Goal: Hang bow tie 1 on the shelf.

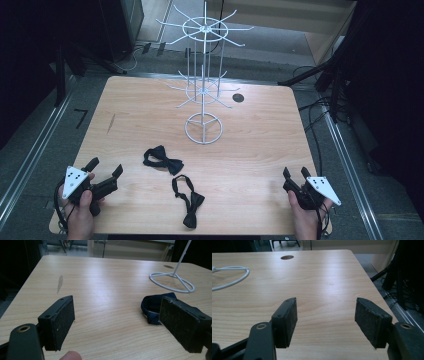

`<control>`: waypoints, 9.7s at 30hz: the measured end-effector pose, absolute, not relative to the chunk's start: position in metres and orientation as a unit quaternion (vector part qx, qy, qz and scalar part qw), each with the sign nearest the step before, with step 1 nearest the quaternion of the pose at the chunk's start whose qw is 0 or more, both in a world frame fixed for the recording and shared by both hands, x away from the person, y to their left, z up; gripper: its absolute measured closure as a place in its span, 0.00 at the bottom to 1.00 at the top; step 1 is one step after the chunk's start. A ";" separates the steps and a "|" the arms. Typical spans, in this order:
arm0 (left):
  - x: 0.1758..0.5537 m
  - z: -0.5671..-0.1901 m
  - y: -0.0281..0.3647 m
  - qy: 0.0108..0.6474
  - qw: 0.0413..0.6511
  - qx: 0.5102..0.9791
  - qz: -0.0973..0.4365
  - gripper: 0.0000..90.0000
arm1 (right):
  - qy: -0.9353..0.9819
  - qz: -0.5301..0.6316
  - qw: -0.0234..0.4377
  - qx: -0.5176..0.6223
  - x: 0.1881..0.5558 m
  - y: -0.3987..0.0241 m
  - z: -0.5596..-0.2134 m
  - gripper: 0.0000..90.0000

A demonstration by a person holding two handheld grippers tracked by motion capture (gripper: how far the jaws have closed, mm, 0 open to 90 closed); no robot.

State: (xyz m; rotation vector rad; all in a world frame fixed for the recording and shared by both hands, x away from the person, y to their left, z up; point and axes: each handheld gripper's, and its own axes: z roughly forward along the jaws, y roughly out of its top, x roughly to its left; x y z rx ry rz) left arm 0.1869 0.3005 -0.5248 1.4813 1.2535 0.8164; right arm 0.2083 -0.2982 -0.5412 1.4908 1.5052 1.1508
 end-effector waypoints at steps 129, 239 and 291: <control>0.188 -0.525 0.301 0.517 0.495 0.616 0.329 0.16 | 0.849 0.402 0.152 0.308 0.298 0.018 -0.531 0.93; 0.187 -0.525 0.302 0.519 0.497 0.613 0.330 0.16 | 0.674 0.532 0.289 0.422 0.244 -0.171 -0.431 0.92; 0.188 -0.525 0.301 0.519 0.497 0.612 0.330 0.16 | 0.651 0.541 0.290 0.447 0.282 -0.171 -0.418 0.92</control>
